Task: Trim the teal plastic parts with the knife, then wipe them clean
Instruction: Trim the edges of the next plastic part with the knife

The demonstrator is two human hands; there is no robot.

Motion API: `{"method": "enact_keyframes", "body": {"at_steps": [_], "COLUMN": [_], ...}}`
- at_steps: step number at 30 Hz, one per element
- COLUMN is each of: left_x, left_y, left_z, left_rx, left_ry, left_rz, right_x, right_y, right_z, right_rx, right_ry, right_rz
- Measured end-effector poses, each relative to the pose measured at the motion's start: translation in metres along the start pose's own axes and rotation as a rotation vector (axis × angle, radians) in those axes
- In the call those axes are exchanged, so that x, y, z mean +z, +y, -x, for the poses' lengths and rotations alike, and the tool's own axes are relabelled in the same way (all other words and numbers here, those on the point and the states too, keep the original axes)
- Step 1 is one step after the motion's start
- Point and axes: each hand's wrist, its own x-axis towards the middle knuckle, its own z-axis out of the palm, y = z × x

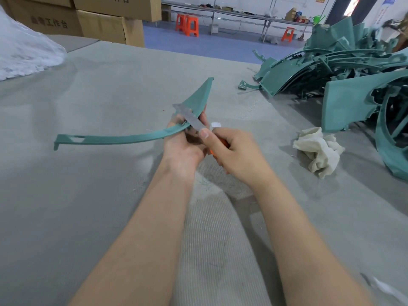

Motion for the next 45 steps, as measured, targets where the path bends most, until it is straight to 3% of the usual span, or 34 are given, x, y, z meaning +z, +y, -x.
{"method": "enact_keyframes", "body": {"at_steps": [4, 7, 11, 17, 22, 30, 34, 38, 45], "left_x": [0.001, 0.004, 0.003, 0.001, -0.002, -0.003, -0.001, -0.002, -0.004], "left_y": [0.000, 0.000, -0.002, -0.008, -0.010, -0.011, -0.013, -0.010, -0.011], "left_z": [-0.001, -0.004, -0.005, -0.007, -0.010, -0.007, -0.005, -0.005, -0.005], "left_rx": [0.028, 0.071, 0.091, 0.139, 0.181, 0.144, 0.130, 0.108, 0.141], "left_ry": [0.001, 0.023, -0.033, -0.164, -0.269, -0.380, -0.329, -0.186, -0.154], "left_rz": [-0.010, -0.105, -0.228, -0.392, -0.678, -0.740, -0.733, -0.575, -0.634], "right_x": [-0.006, -0.016, -0.032, -0.028, -0.025, -0.027, -0.029, -0.036, -0.039], "right_y": [-0.002, -0.001, 0.007, -0.003, -0.008, -0.011, -0.008, -0.002, 0.003], "right_z": [0.002, -0.001, -0.002, -0.002, -0.003, -0.003, -0.003, -0.003, -0.002], "right_rx": [0.049, 0.210, 0.324, 0.262, 0.240, 0.298, 0.319, 0.361, 0.414], "right_ry": [-0.086, 0.111, 0.300, 0.230, 0.231, 0.267, 0.274, 0.348, 0.436], "right_rz": [-0.111, -0.225, -0.158, -0.407, -0.512, -0.652, -0.642, -0.624, -0.496]}}
